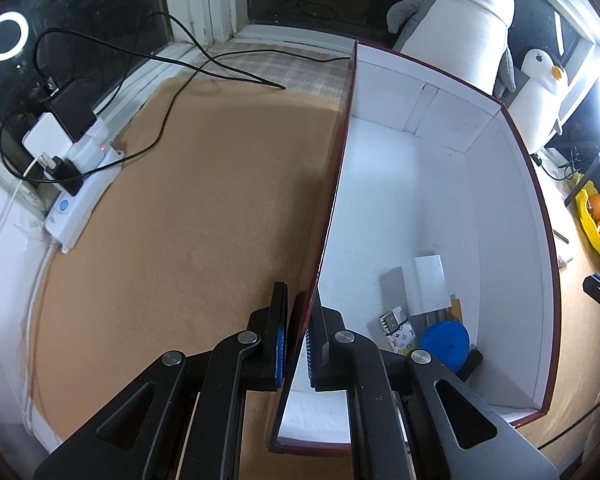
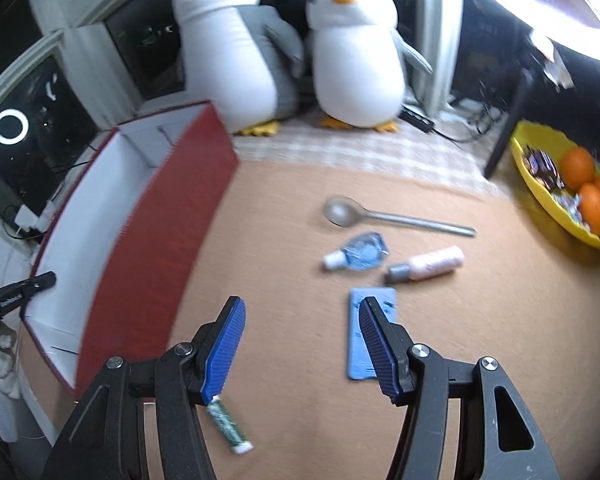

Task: Organize rigid objects
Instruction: 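Move the right tool to the blue phone stand and grasp it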

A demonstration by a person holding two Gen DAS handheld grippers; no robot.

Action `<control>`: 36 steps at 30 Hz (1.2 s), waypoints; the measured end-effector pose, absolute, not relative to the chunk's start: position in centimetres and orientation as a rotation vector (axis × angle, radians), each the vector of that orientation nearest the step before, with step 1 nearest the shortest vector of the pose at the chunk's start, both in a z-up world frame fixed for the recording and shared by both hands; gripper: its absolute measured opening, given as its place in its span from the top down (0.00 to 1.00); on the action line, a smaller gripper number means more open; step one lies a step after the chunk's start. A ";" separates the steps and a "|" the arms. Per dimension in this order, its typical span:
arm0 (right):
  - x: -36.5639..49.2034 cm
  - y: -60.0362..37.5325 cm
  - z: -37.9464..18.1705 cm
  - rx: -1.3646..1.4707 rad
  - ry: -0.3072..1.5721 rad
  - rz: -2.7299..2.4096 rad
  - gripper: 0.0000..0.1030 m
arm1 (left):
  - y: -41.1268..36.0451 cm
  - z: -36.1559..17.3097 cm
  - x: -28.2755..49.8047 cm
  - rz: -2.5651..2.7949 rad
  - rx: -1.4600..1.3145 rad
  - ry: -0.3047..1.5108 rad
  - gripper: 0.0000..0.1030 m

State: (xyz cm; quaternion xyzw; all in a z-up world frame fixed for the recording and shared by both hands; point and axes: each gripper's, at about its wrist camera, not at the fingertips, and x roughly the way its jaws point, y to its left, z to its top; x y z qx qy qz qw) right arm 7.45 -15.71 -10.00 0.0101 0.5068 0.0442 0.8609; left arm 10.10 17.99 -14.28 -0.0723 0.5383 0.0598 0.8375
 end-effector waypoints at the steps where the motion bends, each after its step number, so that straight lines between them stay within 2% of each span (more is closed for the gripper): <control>1: 7.5 -16.4 -10.4 0.029 1.074 0.084 0.46 | 17.9 -14.3 10.2 0.131 -0.148 1.142 0.93; 10: 8.6 -19.5 -14.0 0.037 1.151 0.042 0.46 | 17.3 -14.7 10.8 0.156 -0.122 1.170 0.88; 26: 10.0 -19.7 -16.7 -0.039 1.231 0.050 0.47 | 17.0 -14.8 11.3 0.179 -0.113 1.180 0.88; 28: 10.1 -19.5 -17.0 -0.058 1.240 0.045 0.49 | 17.0 -14.8 11.3 0.179 -0.113 1.180 0.88; 30: 10.1 -19.3 -17.3 -0.074 1.254 0.047 0.57 | 17.0 -14.8 11.3 0.178 -0.113 1.180 0.88; 35: 10.1 -19.2 -17.4 -0.092 1.259 0.034 0.68 | 17.1 -14.8 11.3 0.175 -0.118 1.178 0.88; 36: 10.1 -19.2 -17.4 -0.088 1.260 0.035 0.68 | 17.1 -14.8 11.3 0.174 -0.120 1.178 0.88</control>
